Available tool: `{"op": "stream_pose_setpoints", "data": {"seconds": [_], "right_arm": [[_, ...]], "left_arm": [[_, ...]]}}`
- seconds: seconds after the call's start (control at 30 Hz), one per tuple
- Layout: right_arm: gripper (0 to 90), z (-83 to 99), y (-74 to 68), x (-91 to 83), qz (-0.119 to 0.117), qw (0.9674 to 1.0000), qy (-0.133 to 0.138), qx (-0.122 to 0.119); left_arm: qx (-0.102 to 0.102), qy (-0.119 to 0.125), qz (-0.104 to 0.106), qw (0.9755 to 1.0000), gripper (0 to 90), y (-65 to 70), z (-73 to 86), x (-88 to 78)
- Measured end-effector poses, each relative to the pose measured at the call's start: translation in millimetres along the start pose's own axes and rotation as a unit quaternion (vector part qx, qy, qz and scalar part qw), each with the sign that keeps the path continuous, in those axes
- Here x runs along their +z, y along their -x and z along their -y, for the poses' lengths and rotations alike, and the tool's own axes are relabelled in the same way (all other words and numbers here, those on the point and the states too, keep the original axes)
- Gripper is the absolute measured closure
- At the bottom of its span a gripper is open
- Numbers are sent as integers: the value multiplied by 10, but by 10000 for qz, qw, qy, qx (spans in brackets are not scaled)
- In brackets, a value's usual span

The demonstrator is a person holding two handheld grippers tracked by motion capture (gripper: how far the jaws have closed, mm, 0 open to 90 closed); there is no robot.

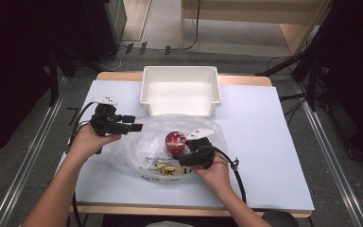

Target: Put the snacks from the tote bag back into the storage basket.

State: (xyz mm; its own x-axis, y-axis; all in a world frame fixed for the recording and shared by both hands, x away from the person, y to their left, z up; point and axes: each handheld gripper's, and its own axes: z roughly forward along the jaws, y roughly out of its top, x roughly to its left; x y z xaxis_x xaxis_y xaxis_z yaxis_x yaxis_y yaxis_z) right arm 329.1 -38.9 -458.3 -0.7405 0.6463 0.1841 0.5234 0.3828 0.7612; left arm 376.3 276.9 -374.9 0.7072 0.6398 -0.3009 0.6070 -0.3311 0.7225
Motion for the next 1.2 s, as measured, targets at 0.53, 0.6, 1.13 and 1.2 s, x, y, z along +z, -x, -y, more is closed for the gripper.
{"op": "stream_pose_setpoints", "data": {"seconds": [0.53,0.6,1.13,1.2], "right_arm": [[223,-19,-6,250,79,9995,233,-212],[220,-20,-6,285,71,9995,241,-213],[260,-42,-32,246,182,9986,191,-466],[260,-44,-30,242,152,9987,178,-457]], "left_arm": [[-105,48,53,9999,410,-59,9,-12],[-118,41,37,9999,410,-80,13,-20],[-119,17,98,9999,409,-95,-25,-4],[-124,-8,101,9999,409,-105,-21,-2]]}}
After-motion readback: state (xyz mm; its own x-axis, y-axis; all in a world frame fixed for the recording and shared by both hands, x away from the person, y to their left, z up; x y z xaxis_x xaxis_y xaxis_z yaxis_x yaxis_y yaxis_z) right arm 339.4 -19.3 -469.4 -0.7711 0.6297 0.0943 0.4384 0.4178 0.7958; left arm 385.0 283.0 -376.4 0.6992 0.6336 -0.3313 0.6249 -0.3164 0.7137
